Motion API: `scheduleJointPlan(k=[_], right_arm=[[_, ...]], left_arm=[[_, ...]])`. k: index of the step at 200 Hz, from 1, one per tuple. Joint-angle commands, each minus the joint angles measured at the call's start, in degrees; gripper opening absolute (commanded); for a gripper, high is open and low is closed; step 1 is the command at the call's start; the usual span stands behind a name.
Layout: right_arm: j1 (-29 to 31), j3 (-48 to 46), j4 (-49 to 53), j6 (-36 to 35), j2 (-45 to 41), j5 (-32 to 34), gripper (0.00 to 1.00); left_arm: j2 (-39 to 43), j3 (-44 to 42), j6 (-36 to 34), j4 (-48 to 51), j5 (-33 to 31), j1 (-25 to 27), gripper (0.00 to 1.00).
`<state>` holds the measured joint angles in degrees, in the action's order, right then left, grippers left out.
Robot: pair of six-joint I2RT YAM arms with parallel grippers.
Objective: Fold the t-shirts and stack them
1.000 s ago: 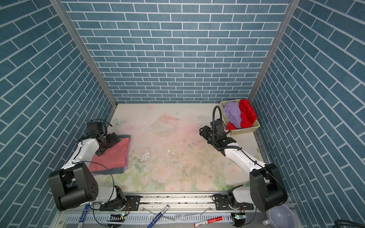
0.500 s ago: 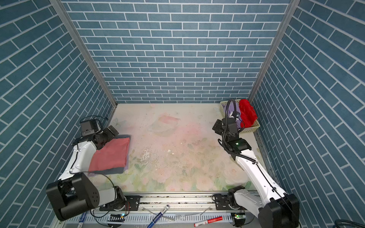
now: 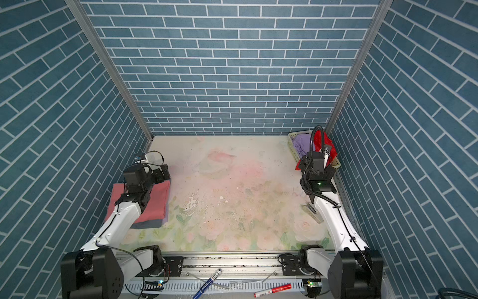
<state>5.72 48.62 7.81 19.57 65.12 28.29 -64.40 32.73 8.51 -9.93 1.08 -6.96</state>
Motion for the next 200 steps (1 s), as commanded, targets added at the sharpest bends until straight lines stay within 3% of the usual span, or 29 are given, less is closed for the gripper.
scheduleJointPlan(k=[1, 22, 48, 75, 95, 113, 150, 184, 200], right_arm=[[-1.27, -3.93, -4.12, -2.04, 0.56, 0.05, 0.99], [-2.27, -6.27, -6.87, -2.24, 1.55, -0.37, 0.99], [-2.94, -11.11, -15.19, -2.99, 2.45, -2.79, 0.99], [-3.07, -15.18, -23.80, -5.50, 4.90, -2.97, 0.99], [-3.16, -18.40, -31.07, -6.91, 6.73, -3.28, 0.99], [-3.16, -20.93, -38.62, -8.76, 8.53, -3.58, 0.99], [-3.25, -20.49, -42.28, -11.95, 10.46, -8.22, 0.99], [-3.22, -21.00, -36.75, -13.51, 8.22, -9.05, 0.99], [-3.20, -24.17, -41.73, -14.81, 9.42, -10.52, 0.99]], left_arm=[[-1.22, -4.24, -3.14, -11.95, -2.29, 0.81, 1.00], [-4.56, -8.26, -4.18, -17.77, -3.56, 1.71, 1.00], [-11.28, -15.36, -6.52, -36.74, -5.37, 4.14, 1.00], [-16.69, -15.49, -7.65, -42.48, -7.63, 5.35, 1.00], [-23.97, -17.33, -8.95, -53.71, -8.93, 6.74, 1.00], [-22.42, -16.47, -8.88, -49.72, -11.68, 7.64, 1.00], [-22.71, -12.21, -10.19, -41.94, -11.57, 8.72, 1.00], [-22.83, -13.01, -9.67, -43.78, -13.16, 8.72, 1.00], [-22.93, -13.08, -9.66, -44.12, -13.30, 8.71, 1.00]])
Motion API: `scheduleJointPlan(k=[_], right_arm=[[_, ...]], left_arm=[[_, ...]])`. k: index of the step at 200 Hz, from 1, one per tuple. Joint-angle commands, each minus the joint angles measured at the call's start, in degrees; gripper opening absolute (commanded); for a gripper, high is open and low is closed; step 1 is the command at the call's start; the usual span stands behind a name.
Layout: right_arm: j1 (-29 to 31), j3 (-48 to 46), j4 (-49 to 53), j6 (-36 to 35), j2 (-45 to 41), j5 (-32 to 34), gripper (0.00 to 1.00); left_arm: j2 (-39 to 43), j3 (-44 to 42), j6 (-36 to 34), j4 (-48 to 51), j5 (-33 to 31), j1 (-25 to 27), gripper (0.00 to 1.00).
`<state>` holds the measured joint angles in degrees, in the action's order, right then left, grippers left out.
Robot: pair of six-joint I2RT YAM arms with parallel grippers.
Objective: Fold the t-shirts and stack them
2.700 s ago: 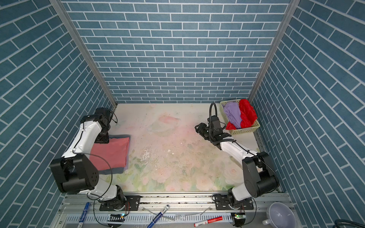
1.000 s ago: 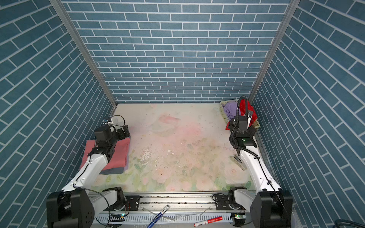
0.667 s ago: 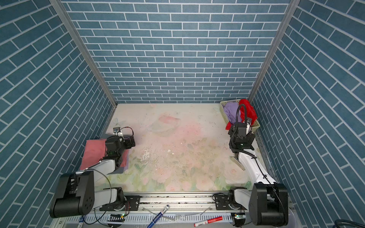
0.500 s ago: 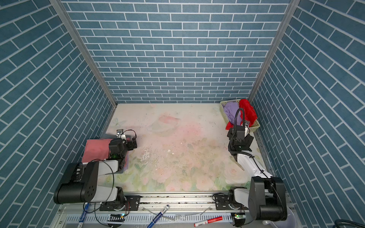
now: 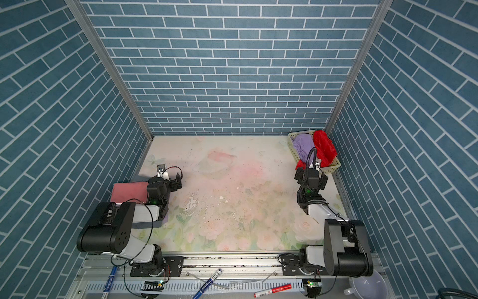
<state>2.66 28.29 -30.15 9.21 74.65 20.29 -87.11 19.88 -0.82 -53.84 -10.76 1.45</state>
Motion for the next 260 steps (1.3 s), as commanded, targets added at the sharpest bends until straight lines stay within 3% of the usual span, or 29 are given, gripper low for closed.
scheduleJointPlan(k=[1, 24, 53, 95, 118, 125, 134, 141, 147, 260], right_arm=[[-0.12, -4.07, -4.21, -4.55, 0.10, -2.44, 0.99], [-0.29, -7.51, -16.94, -6.03, 5.32, -1.09, 0.99], [-0.46, -6.15, -18.37, -6.79, 10.15, -3.68, 0.99], [-2.87, -1.78, -10.94, -4.95, 11.96, -8.52, 0.99], [-3.50, -4.70, -15.89, -4.73, 12.35, -10.41, 0.99], [-3.85, -6.43, -21.85, -5.19, 14.32, -11.71, 0.99], [-3.88, -5.59, -17.95, -4.96, 13.23, -11.71, 0.99], [-3.92, -6.26, -21.85, -5.47, 14.40, -11.96, 0.99], [-3.97, -5.74, -18.72, -5.11, 13.45, -11.76, 0.99], [-4.37, -6.32, -20.45, -5.20, 13.59, -12.73, 0.99]], left_arm=[[-0.24, -0.21, -0.32, -0.08, -1.45, 0.30, 1.00], [-0.21, -0.17, -0.32, 0.00, -1.64, 0.40, 1.00], [-0.29, 0.00, -0.32, 0.30, -1.90, 0.46, 1.00], [-0.50, 0.82, -0.67, 1.40, -3.48, 1.22, 1.00], [-0.59, 1.00, -1.06, 1.62, -4.44, 1.74, 1.00], [-0.67, 1.16, -1.41, 1.64, -5.21, 2.20, 1.00], [-0.75, 1.23, -1.85, 1.66, -5.98, 2.75, 1.00], [-0.78, 1.06, -2.03, 1.48, -6.18, 2.93, 1.00], [-0.78, 1.06, -2.21, 1.23, -6.56, 3.15, 1.00], [-0.84, 1.20, -1.47, 1.55, -7.25, 2.88, 1.00]])
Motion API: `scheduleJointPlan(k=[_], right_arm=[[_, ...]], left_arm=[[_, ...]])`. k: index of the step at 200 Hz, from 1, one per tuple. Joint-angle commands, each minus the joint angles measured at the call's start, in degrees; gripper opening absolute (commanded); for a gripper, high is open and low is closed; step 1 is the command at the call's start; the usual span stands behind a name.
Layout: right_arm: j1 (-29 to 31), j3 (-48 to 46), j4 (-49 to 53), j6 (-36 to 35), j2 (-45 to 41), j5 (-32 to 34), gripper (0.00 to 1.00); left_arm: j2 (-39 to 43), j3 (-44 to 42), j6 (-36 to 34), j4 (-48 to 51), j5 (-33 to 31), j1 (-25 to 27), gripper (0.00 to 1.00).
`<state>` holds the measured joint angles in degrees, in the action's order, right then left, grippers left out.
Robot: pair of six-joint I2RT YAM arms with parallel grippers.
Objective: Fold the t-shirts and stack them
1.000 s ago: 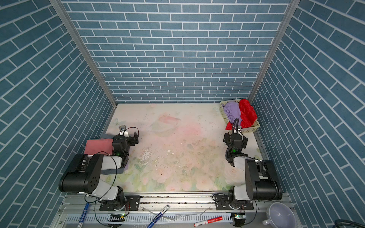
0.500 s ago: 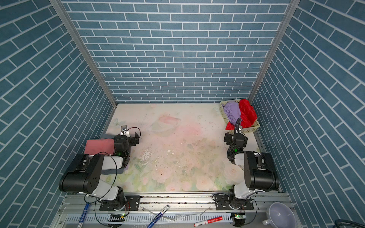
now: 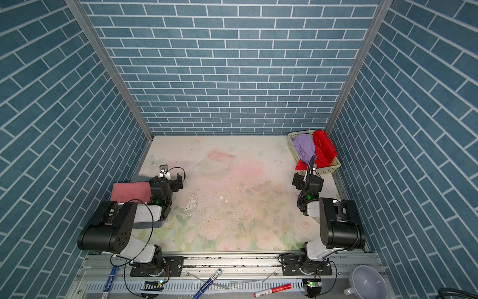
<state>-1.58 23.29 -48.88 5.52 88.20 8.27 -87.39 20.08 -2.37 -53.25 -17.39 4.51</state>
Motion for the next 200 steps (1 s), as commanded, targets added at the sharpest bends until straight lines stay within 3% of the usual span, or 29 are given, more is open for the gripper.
scheduleJointPlan(k=[1, 200], right_arm=[[-0.11, -1.32, -1.73, -1.54, 0.00, -0.71, 0.99], [-0.09, -1.23, -1.65, -1.83, 0.11, -1.14, 0.99]], left_arm=[[-0.53, 0.97, 0.09, 0.96, -0.67, -0.19, 1.00], [-0.58, 1.02, 0.09, 0.94, -0.72, -0.12, 1.00]])
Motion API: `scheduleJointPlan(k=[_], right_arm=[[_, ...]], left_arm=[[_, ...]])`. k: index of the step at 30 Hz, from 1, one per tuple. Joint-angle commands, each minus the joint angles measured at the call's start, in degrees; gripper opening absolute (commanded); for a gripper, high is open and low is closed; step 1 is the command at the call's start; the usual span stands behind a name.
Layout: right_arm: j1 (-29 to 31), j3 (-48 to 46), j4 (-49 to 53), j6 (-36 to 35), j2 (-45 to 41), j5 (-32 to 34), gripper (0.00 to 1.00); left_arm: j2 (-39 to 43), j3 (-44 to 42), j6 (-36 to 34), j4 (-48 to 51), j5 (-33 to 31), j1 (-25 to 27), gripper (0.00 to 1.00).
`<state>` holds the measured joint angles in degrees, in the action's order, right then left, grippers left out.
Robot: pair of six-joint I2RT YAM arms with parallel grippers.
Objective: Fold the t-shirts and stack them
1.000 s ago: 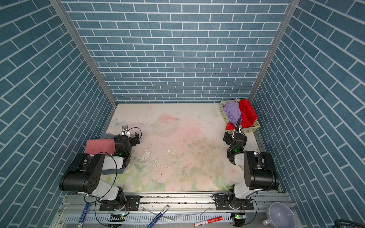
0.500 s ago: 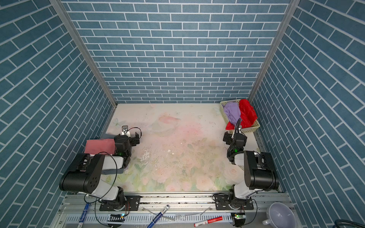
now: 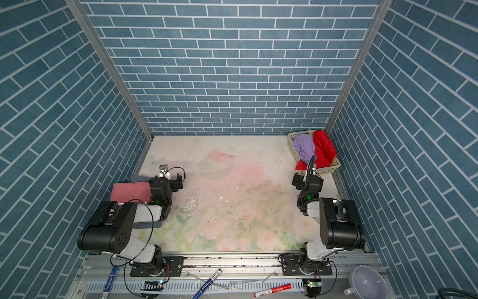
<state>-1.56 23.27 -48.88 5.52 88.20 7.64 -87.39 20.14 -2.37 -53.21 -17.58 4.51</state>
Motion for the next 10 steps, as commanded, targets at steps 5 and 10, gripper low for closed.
scheduleJointPlan(k=[5, 10], right_arm=[[-0.11, -0.96, -1.34, -1.83, 0.30, -0.52, 0.99], [-0.08, -0.85, -1.21, -1.74, 0.30, -0.78, 0.99]], left_arm=[[-0.56, 0.94, 0.08, 0.92, -0.52, -0.12, 1.00], [-0.58, 0.95, 0.08, 0.92, -0.52, -0.17, 1.00]])
